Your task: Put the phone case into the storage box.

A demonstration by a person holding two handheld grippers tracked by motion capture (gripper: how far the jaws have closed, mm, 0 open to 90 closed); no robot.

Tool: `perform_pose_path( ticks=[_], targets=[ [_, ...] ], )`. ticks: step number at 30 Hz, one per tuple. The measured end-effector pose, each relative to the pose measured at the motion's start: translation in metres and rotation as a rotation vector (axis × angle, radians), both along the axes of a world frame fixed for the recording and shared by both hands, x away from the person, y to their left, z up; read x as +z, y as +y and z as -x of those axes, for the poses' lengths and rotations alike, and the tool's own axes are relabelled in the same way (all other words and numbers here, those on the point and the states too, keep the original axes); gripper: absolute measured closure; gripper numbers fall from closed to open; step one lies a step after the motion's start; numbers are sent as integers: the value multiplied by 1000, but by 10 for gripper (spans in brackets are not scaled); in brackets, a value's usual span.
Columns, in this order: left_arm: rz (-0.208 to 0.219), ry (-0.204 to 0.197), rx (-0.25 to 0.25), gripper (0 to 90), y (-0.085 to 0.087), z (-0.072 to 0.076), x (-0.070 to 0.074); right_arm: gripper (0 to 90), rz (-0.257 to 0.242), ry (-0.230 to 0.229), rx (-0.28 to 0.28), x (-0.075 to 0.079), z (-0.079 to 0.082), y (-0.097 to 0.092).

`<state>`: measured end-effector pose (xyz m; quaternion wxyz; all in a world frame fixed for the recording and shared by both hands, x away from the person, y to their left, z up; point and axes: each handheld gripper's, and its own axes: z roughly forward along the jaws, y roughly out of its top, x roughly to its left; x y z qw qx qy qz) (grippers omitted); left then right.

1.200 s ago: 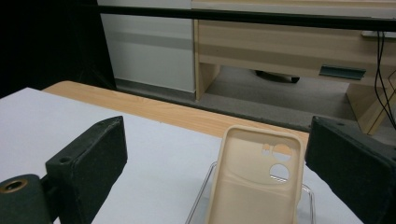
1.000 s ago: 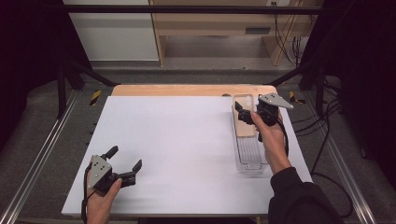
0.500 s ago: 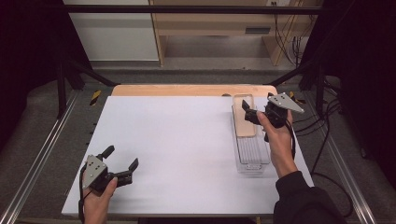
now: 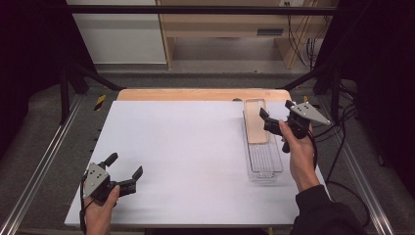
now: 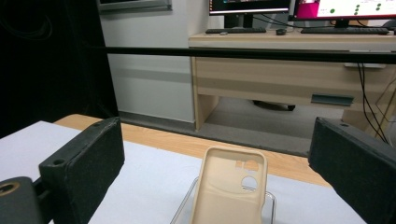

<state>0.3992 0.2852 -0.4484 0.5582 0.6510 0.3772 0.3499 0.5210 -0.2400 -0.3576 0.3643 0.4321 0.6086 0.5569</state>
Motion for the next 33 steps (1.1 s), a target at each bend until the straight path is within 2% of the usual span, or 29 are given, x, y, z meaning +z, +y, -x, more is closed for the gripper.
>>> perform_pose_path(
  ticks=[6, 13, 26, 33],
  targets=[
    [-1, 8, -13, 13, -1, -1, -2, 42, -10, -31, 26, 5, 7, -8],
    [-14, 13, -33, 12, -5, -1, -3, 40, -10, -40, 35, 7, 18, -16],
    [-14, 14, -43, 13, -4, -2, -3, 41, 9, -54, 17, -2, 36, -35],
    [4, 12, -25, 13, 1, 0, -2, 39, 15, -50, -5, -9, 42, -44]
  ],
)
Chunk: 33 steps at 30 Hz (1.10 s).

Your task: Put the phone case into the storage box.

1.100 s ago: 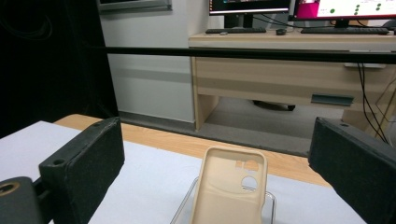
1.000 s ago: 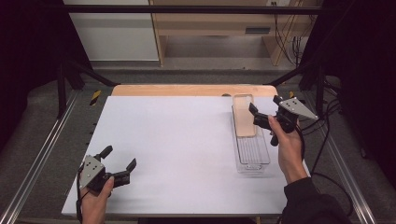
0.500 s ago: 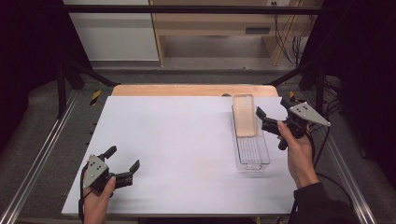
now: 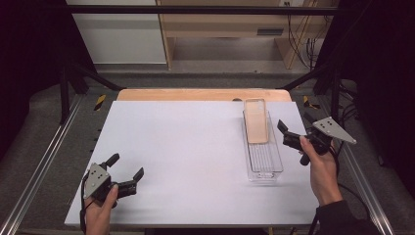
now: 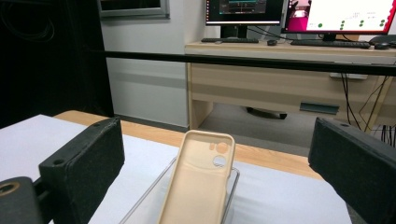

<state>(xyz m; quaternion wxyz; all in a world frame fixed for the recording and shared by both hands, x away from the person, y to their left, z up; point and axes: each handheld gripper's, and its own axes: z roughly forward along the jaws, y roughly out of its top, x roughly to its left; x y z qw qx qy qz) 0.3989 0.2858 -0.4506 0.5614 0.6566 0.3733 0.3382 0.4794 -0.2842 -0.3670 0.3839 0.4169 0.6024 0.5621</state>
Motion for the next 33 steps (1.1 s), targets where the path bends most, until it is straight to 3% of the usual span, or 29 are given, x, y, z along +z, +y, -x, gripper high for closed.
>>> perform_pose_path(
  ticks=[8, 11, 20, 27, 33],
  targets=[
    [12, 7, 7, 14, 3, 2, -1, 39, 0, 13, -12, -2, 8, -9],
    [0, 6, 9, 15, 3, 3, -1, 39, -4, 30, -11, -3, 12, -12],
    [-35, 4, 2, 18, 0, 5, -4, 39, -5, 13, -21, -8, 24, -20],
    [-28, 2, 15, 22, 5, 7, -4, 39, -5, 4, -24, -13, 36, -24],
    [14, 3, 15, 20, 15, 10, -4, 39, -3, 2, -22, -19, 46, -29]
  ],
)
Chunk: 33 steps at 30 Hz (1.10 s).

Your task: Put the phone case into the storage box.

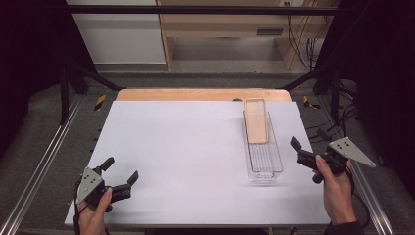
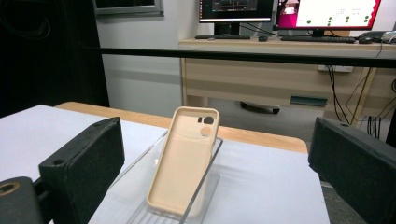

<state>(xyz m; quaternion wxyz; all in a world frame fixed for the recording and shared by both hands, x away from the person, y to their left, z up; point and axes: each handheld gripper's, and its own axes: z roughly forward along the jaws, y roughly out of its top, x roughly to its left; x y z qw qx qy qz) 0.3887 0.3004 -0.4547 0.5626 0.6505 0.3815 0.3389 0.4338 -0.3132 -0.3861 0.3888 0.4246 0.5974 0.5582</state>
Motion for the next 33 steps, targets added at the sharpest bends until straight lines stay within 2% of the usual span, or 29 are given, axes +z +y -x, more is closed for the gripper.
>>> perform_pose_path(
  ticks=[2, 12, 26, 33],
  targets=[
    [12, -4, -3, 20, 1, 0, 0, 39, 2, 3, -5, -3, 3, -1],
    [18, -17, -4, 18, 1, 1, 1, 38, -7, 1, -18, -15, 18, -9],
    [18, -29, -16, 17, 0, 1, 2, 36, 1, -2, -4, -25, 34, -14],
    [16, -30, -27, 15, -1, 1, 2, 32, 8, -20, 8, -30, 39, -12]
  ],
)
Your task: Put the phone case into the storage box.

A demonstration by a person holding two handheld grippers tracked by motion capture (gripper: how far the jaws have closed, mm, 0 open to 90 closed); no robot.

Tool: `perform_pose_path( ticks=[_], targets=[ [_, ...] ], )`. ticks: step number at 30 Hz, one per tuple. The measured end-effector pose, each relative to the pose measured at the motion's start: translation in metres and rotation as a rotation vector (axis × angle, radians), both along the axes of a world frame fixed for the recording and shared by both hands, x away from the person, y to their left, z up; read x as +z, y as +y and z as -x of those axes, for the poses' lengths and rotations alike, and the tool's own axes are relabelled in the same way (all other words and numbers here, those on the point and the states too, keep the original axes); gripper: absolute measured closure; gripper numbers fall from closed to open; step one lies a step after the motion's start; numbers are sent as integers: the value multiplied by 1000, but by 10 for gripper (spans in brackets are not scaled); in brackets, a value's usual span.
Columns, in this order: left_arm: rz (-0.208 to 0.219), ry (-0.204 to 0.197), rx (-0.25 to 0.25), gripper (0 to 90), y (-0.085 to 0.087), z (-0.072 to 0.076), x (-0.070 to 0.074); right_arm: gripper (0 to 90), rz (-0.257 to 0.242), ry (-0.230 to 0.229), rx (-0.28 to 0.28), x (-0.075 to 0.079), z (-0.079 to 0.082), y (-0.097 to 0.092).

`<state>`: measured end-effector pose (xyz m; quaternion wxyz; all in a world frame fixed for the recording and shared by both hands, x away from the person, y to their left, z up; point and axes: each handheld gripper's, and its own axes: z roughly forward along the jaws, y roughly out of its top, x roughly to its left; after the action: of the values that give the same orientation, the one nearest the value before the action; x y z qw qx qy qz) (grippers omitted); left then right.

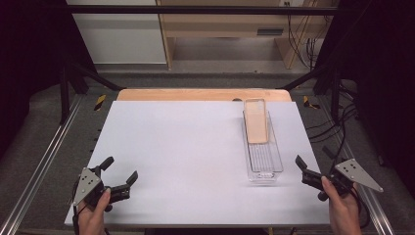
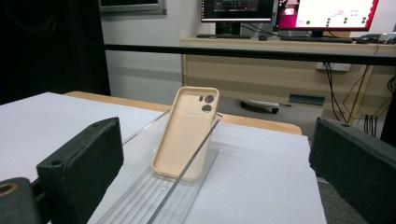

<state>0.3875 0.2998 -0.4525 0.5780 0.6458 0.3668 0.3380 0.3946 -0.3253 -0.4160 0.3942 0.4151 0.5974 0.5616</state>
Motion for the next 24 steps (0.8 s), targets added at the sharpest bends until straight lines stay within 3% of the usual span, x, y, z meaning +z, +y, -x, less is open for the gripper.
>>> perform_pose_path(
  ticks=[24],
  targets=[
    [6, -16, -24, 13, -3, 1, 2, 29, 9, -58, 88, -7, 23, 14]
  ],
)
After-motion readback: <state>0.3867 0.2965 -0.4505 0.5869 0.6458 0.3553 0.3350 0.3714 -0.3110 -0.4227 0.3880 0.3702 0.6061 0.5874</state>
